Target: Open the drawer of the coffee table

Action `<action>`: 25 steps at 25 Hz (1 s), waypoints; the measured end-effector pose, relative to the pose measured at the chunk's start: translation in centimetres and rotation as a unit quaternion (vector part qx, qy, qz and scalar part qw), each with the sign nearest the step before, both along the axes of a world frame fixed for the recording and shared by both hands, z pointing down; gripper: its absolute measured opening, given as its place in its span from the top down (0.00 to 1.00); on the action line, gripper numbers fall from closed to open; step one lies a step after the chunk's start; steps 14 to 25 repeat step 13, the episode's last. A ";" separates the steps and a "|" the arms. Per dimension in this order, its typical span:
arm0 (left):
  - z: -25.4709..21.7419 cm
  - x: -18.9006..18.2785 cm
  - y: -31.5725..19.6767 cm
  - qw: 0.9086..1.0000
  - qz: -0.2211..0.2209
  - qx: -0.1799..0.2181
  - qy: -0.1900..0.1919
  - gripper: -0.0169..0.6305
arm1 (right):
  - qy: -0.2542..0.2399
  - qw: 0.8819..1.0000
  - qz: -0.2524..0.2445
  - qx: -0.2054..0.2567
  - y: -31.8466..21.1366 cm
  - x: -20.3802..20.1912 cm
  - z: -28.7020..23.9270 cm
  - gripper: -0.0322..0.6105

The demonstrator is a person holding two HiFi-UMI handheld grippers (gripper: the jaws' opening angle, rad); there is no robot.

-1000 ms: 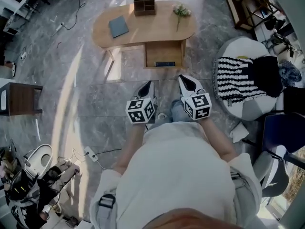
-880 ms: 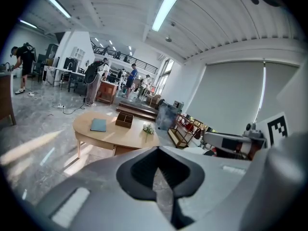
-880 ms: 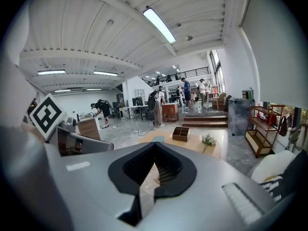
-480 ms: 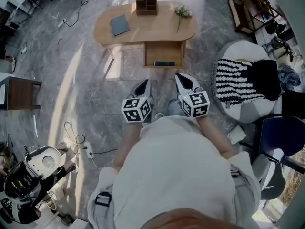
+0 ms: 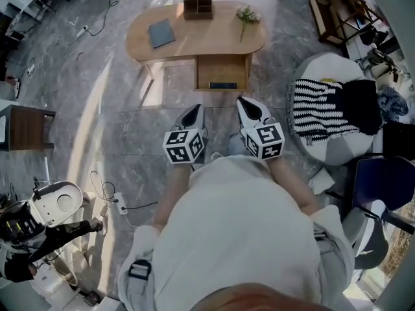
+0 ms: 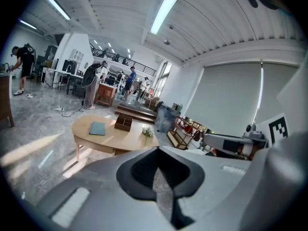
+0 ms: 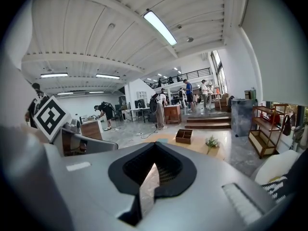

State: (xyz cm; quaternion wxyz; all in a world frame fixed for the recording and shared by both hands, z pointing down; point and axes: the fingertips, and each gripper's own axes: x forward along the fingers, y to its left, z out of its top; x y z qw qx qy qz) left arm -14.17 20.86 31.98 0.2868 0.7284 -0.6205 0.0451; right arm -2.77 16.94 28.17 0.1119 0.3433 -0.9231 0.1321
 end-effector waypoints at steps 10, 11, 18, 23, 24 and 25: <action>0.1 -0.9 0.2 1.000 -0.004 -0.001 0.002 0.98 | 0.000 1.000 -0.011 0.003 0.3 -0.8 -0.2 0.95; 0.1 -0.9 0.3 1.000 -0.003 -0.001 0.003 0.98 | 0.002 1.000 -0.011 0.004 0.4 -0.8 -0.1 0.95; 0.0 -0.9 0.4 1.000 -0.003 0.001 0.005 0.98 | 0.005 1.000 -0.011 0.007 0.4 -0.9 0.0 0.95; 0.0 -0.9 0.4 1.000 -0.003 0.001 0.005 0.98 | 0.005 1.000 -0.011 0.007 0.4 -0.9 0.0 0.95; 0.0 -0.9 0.4 1.000 -0.003 0.001 0.005 0.98 | 0.005 1.000 -0.011 0.007 0.4 -0.9 0.0 0.95; 0.0 -0.9 0.4 1.000 -0.003 0.001 0.005 0.98 | 0.005 1.000 -0.011 0.007 0.4 -0.9 0.0 0.95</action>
